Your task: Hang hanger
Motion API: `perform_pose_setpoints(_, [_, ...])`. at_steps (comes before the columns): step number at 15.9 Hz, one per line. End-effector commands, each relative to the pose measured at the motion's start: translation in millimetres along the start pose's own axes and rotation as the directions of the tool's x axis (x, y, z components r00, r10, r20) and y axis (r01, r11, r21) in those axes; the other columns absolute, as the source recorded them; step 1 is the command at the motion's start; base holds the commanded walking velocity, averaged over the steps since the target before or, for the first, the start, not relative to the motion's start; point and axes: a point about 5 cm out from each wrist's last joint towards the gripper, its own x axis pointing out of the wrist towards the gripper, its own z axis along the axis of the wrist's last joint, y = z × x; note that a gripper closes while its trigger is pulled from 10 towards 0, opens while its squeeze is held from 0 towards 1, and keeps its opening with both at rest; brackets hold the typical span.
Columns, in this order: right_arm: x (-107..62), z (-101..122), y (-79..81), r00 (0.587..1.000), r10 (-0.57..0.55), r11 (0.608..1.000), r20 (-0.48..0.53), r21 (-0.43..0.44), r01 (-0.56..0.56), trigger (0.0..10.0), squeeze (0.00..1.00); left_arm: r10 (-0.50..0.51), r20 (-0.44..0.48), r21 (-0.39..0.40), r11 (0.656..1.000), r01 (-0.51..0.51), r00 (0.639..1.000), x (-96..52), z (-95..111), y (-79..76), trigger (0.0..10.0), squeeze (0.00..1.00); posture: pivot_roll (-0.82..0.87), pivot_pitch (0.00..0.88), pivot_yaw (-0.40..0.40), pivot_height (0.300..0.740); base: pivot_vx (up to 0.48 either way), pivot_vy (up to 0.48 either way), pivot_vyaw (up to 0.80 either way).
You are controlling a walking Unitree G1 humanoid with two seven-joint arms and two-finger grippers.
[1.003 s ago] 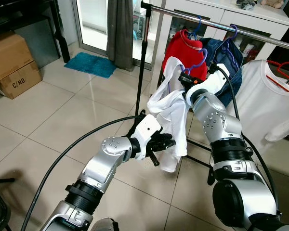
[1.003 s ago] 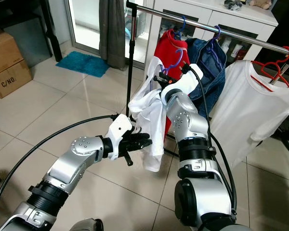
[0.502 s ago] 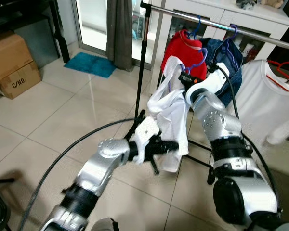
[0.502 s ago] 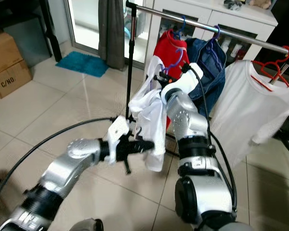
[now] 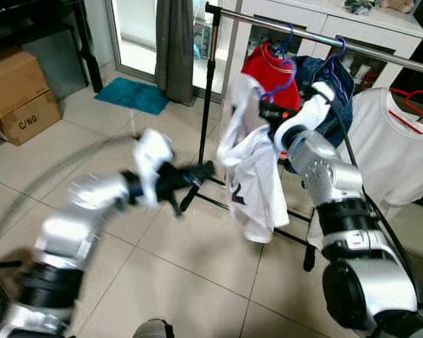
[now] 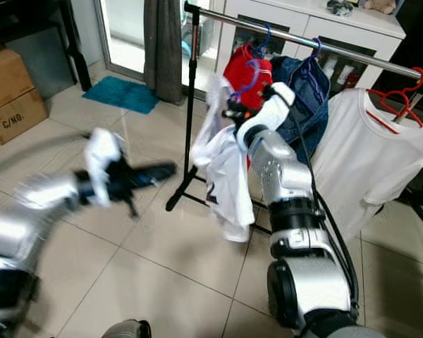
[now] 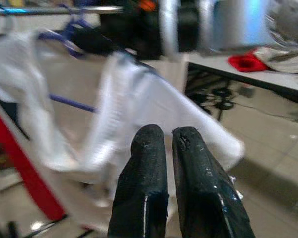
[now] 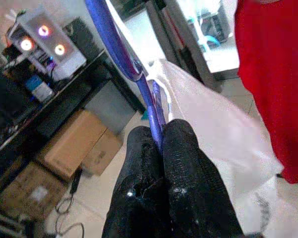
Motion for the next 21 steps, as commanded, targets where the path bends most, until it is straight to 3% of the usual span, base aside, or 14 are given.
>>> perform_pose_setpoints(1, [-5.3, 11, -3.4, 0.999, -0.009, 1.0, 0.036, -0.012, 0.01, 10.0, 0.0, -0.027, -0.026, 0.024, 0.999, 0.028, 0.999, -0.2, 9, 0.8, 10.0, 1.0, 0.04, 0.0, -0.09, 0.74, 0.0, 0.0, 0.0])
perform_pose_setpoints(2, [-5.3, 12, -5.0, 0.998, -0.04, 0.999, 0.046, 0.02, 0.039, 10.0, 0.0, -0.058, -0.049, 0.012, 0.998, 0.059, 0.997, 4.2, 5, -4.6, 10.0, 1.0, 0.04, 0.0, -0.09, 0.74, 0.0, 0.0, 0.0])
perform_pose_setpoints(4, [2.1, 15, 0.4, 0.988, -0.134, 0.976, 0.081, 0.182, 0.117, 10.0, 0.0, -0.153, -0.063, -0.032, 0.988, 0.152, 0.986, 41.5, -19, -38.7, 10.0, 1.0, 0.03, 0.0, -0.083, 0.74, 0.0, 0.0, 0.0])
perform_pose_setpoints(5, [3.1, 15, 1.5, 0.987, -0.135, 0.974, 0.083, 0.196, 0.116, 10.0, 0.0, -0.147, -0.062, -0.027, 0.989, 0.146, 0.987, 44.4, -20, -39.8, 10.0, 1.0, 0.03, 0.0, -0.083, 0.74, 0.0, 0.0, 0.0])
perform_pose_setpoints(8, [10.7, 21, 3.2, 0.976, -0.193, 0.941, 0.097, 0.3, 0.156, 10.0, 0.0, -0.084, -0.078, 0.113, 0.989, 0.092, 0.993, 64.1, -34, -44.4, 10.0, 1.0, 0.02, 0.0, -0.073, 0.74, 0.0, 0.0, 0.0])
perform_pose_setpoints(11, [10.4, 26, -6.9, 0.959, -0.267, 0.896, 0.098, 0.392, 0.209, 10.0, 0.0, -0.094, -0.084, 0.257, 0.96, 0.113, 0.992, 65.5, -42, -55.3, 10.0, 1.0, 0.02, 0.0, -0.087, 0.74, 0.0, 0.0, 0.0])
perform_pose_setpoints(12, [11.0, 27, -12.1, 0.955, -0.281, 0.885, 0.093, 0.409, 0.221, 10.0, 0.0, -0.057, -0.044, 0.345, 0.936, 0.069, 0.997, 65.3, -43, -58.5, 10.0, 1.0, 0.02, 0.0, -0.091, 0.74, 0.0, 0.0, 0.0])
perform_pose_setpoints(13, [11.3, 27, -13.4, 0.954, -0.285, 0.883, 0.092, 0.413, 0.224, 10.0, 0.0, -0.046, -0.025, 0.354, 0.934, 0.052, 0.999, 65.6, -43, -58.8, 10.0, 1.0, 0.02, 0.0, -0.094, 0.74, 0.0, 0.0, 0.0])
perform_pose_setpoints(14, [12.4, 28, -15.1, 0.951, -0.294, 0.875, 0.092, 0.426, 0.229, 10.0, 0.0, -0.036, 0.022, 0.363, 0.932, 0.026, 0.999, 65.6, -44, -60.8, 10.0, 0.78, 0.02, 0.0, -0.098, 0.74, 0.0, 0.0, 0.0])
perform_pose_setpoints(15, [14.2, 31, -16.6, 0.949, -0.301, 0.866, 0.094, 0.444, 0.231, 10.0, 0.0, -0.034, 0.037, 0.396, 0.918, 0.017, 0.999, 65.4, -48, -64.1, 10.0, 0.3, 0.02, 0.0, -0.1, 0.74, 0.0, 0.0, 0.0])
perform_pose_setpoints(16, [15.5, 33, -17.2, 0.947, -0.306, 0.857, 0.098, 0.461, 0.229, 10.0, 0.0, -0.047, 0.029, 0.416, 0.909, 0.03, 0.998, 65.5, -52, -66.5, 10.0, 0.06, 0.02, 0.0, -0.1, 0.74, 0.0, 0.0, 0.0])
perform_pose_setpoints(17, [16.8, 36, -18.5, 0.945, -0.311, 0.842, 0.099, 0.489, 0.226, 10.0, 0.0, -0.033, 0.007, 0.478, 0.878, 0.025, 0.999, 66.2, -55, -66.2, 10.0, 0.0, 0.02, 0.0, -0.105, 0.74, 0.0, 0.0, 0.0])
perform_pose_setpoints(19, [18.3, 41, -18.5, 0.946, -0.306, 0.834, 0.105, 0.508, 0.214, 10.0, 0.0, 0.046, 0.006, 0.534, 0.844, -0.042, 0.999, 67.0, -57, -58.5, 10.0, 0.0, 0.02, 0.0, -0.109, 0.74, 0.0, 0.0, 0.0])
perform_pose_setpoints(21, [19.6, 43, -18.4, 0.947, -0.303, 0.83, 0.108, 0.518, 0.206, 10.0, 0.0, 0.147, 0.057, 0.495, 0.854, -0.156, 0.987, 69.0, -57, -48.7, 10.0, 0.0, 0.02, 0.0, -0.115, 0.74, 0.0, 0.0, 0.0])
